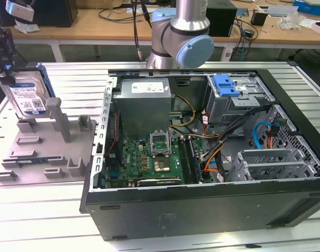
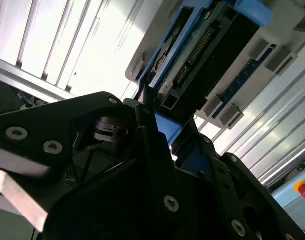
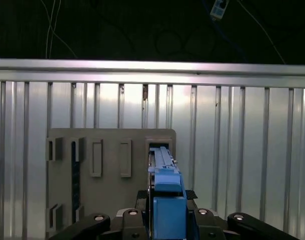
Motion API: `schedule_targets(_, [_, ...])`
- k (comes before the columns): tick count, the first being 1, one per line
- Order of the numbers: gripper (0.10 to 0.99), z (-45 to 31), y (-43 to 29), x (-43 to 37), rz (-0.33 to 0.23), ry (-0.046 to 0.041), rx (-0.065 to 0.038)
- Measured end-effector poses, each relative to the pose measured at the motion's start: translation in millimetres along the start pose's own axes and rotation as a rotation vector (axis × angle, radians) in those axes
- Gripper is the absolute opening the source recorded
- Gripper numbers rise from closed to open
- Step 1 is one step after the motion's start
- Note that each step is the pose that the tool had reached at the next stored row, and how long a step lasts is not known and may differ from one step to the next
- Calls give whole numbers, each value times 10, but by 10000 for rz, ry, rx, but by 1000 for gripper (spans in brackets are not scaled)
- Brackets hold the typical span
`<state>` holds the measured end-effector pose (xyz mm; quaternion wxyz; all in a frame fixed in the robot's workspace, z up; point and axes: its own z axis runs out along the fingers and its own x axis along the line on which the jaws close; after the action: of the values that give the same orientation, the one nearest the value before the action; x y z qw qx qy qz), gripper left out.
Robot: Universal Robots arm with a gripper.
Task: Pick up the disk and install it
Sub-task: 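Pick up the disk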
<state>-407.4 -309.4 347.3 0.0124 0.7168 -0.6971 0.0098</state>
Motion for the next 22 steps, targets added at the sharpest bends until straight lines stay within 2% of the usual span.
schedule_targets(1, [369,-50,0,1,0,-1,1])
schedule_targets(5, [369,-162,1,5,0,-1,1])
schedule_targets(12, [369,-412,2,13,1,-1,1])
schedule_targets(16, [369,-655,3,20,0,0,0])
schedule_targets(22, [369,-882,4,27,0,0,1])
